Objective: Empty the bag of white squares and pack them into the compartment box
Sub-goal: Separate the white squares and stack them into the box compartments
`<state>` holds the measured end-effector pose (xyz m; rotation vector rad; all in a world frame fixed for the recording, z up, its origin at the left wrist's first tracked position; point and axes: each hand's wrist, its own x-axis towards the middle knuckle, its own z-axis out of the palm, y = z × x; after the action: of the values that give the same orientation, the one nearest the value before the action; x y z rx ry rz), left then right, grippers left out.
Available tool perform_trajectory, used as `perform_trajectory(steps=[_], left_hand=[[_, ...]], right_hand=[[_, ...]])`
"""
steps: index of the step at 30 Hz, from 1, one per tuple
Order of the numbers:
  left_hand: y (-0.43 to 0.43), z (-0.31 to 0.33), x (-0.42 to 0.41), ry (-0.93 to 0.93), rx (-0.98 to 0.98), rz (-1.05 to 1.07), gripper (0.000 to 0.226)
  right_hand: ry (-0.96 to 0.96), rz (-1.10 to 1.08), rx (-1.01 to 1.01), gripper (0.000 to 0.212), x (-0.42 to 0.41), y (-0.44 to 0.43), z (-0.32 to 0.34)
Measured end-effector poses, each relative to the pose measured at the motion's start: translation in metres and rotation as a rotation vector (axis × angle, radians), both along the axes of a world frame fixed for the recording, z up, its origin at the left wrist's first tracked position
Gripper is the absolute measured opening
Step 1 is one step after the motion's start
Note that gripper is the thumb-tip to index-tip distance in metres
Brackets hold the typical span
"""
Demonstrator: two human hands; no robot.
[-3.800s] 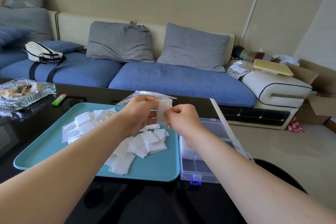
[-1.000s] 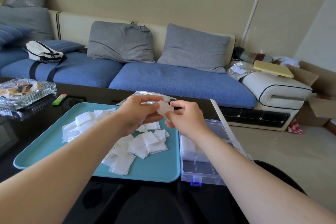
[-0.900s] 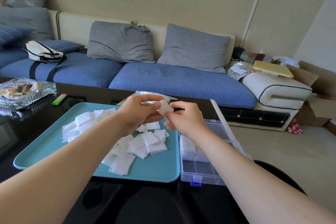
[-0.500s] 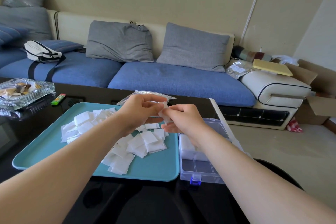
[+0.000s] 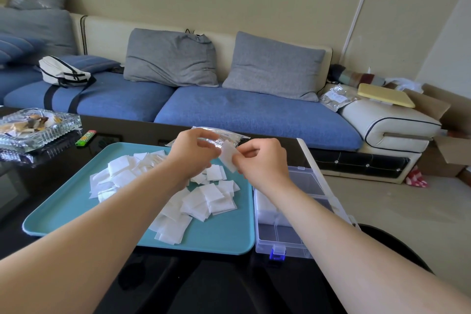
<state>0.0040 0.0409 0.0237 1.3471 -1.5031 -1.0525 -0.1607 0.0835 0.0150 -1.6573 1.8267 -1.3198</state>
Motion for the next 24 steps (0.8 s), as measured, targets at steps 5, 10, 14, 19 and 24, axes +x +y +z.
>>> perform_trajectory(steps=[5,10,14,19,24], left_hand=[[0.002,0.001,-0.004,0.126,0.287,-0.113,0.031],[-0.007,-0.005,0.000,0.148,0.203,-0.014,0.014],[-0.013,-0.011,0.015,0.003,0.199,0.042,0.015],[-0.014,-0.009,0.023,-0.005,0.293,0.034,0.016],[-0.018,-0.011,0.024,0.062,0.351,0.000,0.035]], right_hand=[[0.246,-0.045,-0.183,0.019,0.008,-0.007,-0.007],[0.261,0.189,-0.114,0.017,0.026,-0.010,-0.012],[0.316,0.113,0.064,0.025,0.032,-0.014,-0.019],[0.427,0.089,0.427,0.033,0.035,-0.019,-0.037],[0.499,0.070,0.485,0.033,0.048,-0.025,-0.043]])
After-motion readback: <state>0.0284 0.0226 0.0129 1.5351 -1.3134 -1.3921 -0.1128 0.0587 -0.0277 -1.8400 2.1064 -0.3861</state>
